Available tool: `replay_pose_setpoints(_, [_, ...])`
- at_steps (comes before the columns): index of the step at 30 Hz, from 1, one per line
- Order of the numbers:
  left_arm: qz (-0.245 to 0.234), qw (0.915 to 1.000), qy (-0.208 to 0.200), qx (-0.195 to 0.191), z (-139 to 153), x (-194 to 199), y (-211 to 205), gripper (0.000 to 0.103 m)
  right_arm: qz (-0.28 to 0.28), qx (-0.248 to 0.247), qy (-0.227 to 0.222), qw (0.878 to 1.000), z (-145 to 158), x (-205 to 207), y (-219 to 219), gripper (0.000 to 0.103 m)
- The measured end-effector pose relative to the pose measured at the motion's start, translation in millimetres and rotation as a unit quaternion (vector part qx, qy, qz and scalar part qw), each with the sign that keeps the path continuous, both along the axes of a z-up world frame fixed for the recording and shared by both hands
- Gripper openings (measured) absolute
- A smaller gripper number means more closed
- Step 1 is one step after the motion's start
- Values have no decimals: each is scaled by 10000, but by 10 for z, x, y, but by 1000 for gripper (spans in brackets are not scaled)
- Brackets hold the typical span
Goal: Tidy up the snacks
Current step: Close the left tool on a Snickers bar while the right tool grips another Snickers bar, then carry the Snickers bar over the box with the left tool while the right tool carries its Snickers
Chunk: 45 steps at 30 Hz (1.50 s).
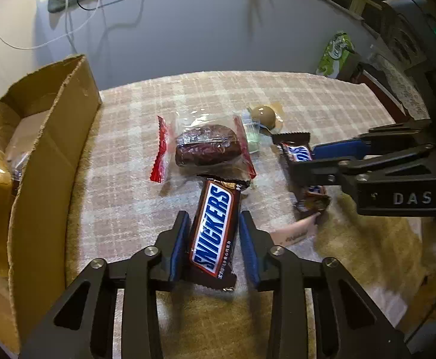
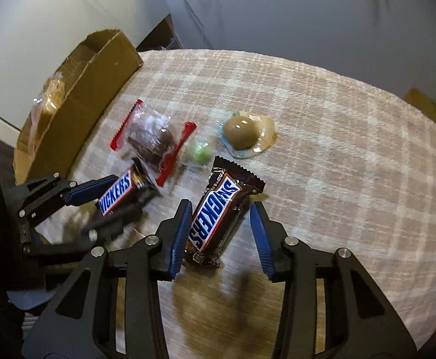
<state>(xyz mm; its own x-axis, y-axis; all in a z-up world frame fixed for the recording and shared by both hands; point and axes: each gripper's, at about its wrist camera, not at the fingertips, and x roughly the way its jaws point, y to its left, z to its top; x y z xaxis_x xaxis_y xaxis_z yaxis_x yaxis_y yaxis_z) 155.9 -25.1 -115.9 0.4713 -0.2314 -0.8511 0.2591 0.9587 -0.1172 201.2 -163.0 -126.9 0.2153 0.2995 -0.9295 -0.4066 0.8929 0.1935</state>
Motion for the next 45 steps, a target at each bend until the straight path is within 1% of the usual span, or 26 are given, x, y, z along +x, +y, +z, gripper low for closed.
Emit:
replay_pose_setpoints(1, [3,10000,-23,17,2,-6,-1,27,22,-59,-18,10000,3,-15,-10,43])
replay_pose_setpoints(6, [68,9999,-115,68,3,14,-39,27,137,-219,-2,9997,-20,-59,-7,43])
replay_pose_setpoints(9, [110,9998,-146,28,-2,7,-18,27,249,-499,-118,9984,-73,-97,90,43])
replay_pose_setpoints(10, [133,9998,-155,7,-4,1,-8,27,314,-588,-177,9976,-75,-116,124,39])
replay_pose_setpoints(11, [153,9997,-164,-6,-1,-14,9,27,343,-580,-193,9975,-73,-128,140,35])
replay_pose_setpoints(13, [211,9996,-177,-33,9,-40,51,27,318,-543,-207,9978,-74,-135,151,32])
replay_pose_setpoints(16, [306,9993,-193,-115,34,-63,118,27,221,-384,-193,9988,-73,-136,109,32])
replay_pose_setpoints(20, [347,9987,-331,-144,133,-137,170,27,119,-216,-230,9994,-24,-179,42,32])
replay_pose_setpoints(25, [362,9976,-567,-177,318,-249,202,27,51,-28,-365,9993,132,-290,-101,31])
replay_pose_setpoints(31, [426,9946,-932,-135,562,-396,224,27,20,117,-583,9982,328,-419,-104,31])
replay_pose_setpoints(33, [433,9937,-1026,-152,639,-448,255,27,52,120,-694,9975,441,-429,-98,31])
replay_pose_setpoints(42, [559,9897,-1306,-186,868,-613,444,27,292,279,-981,9944,875,-351,199,31])
replay_pose_setpoints(45, [659,9881,-1379,-173,922,-640,554,27,389,340,-1052,9931,947,-340,354,31])
